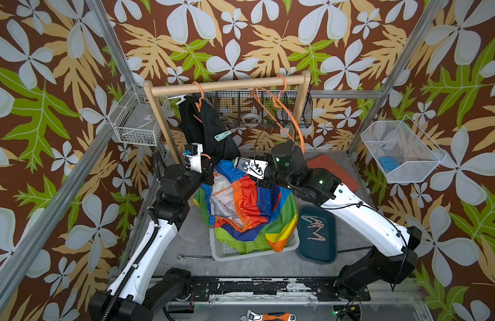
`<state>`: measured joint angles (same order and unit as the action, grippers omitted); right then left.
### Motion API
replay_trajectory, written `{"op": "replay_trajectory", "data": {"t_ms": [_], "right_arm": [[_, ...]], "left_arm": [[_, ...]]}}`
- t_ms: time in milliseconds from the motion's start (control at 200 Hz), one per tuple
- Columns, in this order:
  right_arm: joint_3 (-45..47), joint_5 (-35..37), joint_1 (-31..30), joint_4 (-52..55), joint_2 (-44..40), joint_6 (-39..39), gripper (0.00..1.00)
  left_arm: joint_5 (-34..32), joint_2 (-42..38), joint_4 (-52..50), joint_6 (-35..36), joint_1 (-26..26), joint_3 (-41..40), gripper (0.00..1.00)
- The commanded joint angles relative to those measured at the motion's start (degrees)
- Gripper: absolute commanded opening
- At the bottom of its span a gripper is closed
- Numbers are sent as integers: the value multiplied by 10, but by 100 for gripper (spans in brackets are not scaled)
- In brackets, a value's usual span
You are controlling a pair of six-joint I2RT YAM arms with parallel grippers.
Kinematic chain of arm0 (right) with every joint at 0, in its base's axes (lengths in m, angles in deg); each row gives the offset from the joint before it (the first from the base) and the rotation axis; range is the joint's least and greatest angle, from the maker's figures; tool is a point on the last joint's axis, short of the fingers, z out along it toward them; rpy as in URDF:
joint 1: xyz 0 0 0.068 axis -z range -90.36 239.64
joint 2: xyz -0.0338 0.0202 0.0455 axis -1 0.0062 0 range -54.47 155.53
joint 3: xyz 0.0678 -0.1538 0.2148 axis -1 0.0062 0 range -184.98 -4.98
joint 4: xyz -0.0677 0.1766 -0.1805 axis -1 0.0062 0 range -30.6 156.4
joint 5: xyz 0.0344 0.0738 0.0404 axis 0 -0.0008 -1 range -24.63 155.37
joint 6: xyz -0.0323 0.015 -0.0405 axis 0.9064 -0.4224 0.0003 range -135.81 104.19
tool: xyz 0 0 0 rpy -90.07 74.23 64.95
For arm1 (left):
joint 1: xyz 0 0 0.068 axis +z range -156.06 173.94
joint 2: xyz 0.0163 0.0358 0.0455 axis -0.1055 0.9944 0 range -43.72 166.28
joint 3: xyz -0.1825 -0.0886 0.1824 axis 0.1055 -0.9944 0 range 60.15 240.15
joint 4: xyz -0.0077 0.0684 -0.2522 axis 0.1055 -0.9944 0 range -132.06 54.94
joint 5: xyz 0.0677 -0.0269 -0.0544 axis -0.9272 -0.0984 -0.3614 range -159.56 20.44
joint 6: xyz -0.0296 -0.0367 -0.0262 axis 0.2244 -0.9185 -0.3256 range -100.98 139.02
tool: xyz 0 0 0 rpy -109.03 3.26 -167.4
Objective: Remove the clothespins securing shorts to the hanger
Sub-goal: Remove the clothespin from the hanger.
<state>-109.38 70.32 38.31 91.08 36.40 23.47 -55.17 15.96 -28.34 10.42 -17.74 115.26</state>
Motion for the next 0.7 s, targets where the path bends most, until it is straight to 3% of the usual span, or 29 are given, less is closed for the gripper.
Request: {"op": "replay_trajectory", "data": {"t_ms": [0,696], "right_arm": [[-4,-5,4,3,2,-2,33],[-19,-10,6,9,0,-16,21]], "left_arm": [[6,-2,18,0,1,5,0],[1,-2,18,2,1,4,0]]}}
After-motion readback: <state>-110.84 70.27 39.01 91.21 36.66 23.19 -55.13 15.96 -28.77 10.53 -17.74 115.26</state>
